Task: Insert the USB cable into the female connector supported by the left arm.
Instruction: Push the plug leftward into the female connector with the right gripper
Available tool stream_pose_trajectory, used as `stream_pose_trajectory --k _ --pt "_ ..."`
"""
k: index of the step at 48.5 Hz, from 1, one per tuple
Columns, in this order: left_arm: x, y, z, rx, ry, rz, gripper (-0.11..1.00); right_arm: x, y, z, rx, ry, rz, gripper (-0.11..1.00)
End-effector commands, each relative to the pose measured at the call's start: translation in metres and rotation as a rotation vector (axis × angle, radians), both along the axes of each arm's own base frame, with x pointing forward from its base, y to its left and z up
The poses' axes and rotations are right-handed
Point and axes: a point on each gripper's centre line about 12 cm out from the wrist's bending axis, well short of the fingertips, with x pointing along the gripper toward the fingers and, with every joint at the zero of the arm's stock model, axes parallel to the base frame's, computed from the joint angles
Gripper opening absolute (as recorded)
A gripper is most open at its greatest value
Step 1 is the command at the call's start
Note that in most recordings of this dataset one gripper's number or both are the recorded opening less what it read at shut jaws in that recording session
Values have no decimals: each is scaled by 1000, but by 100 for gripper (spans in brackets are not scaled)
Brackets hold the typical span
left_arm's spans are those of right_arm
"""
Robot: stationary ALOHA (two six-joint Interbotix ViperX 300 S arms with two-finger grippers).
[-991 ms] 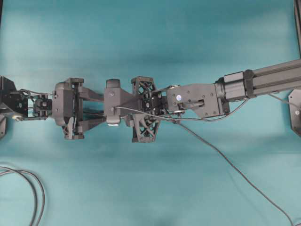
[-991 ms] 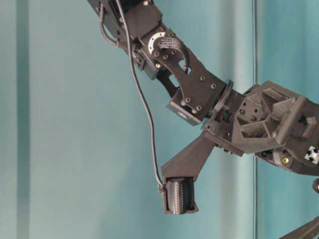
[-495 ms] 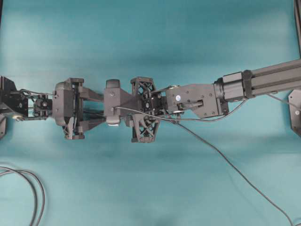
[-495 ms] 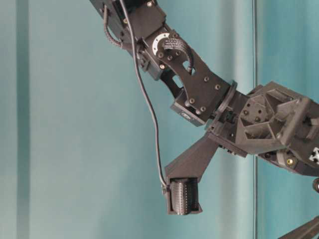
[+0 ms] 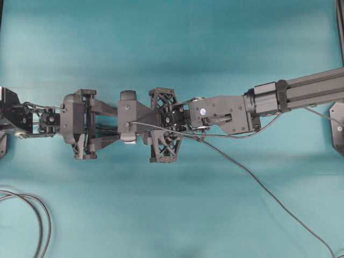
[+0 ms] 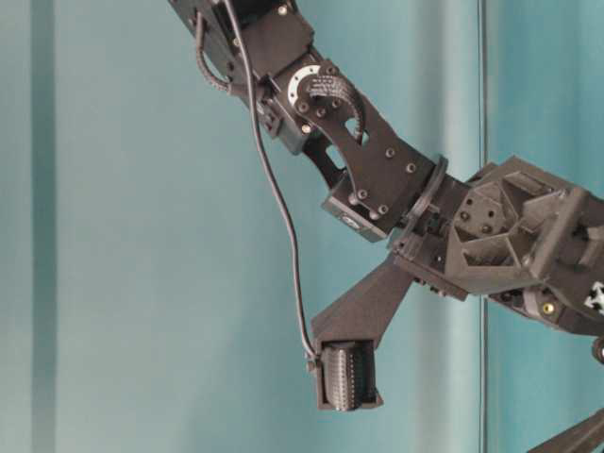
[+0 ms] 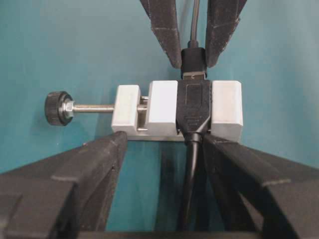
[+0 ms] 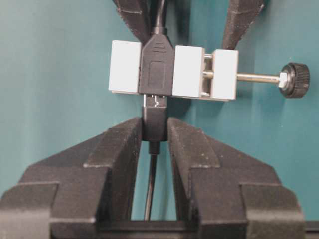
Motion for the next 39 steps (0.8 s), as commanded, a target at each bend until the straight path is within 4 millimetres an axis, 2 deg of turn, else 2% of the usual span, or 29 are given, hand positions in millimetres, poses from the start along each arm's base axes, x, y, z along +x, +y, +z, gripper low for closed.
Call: stream_pose_trajectory --k 1,16,39 --pt "30 1 11 -6 -83 5 72 12 -4 23 -1 -76 -5 22" --pt "39 1 10 -4 -92 3 72 16 -6 28 -9 -91 1 22" --pt "55 -3 19 -4 -140 -11 72 26 -10 30 -30 -110 18 21"
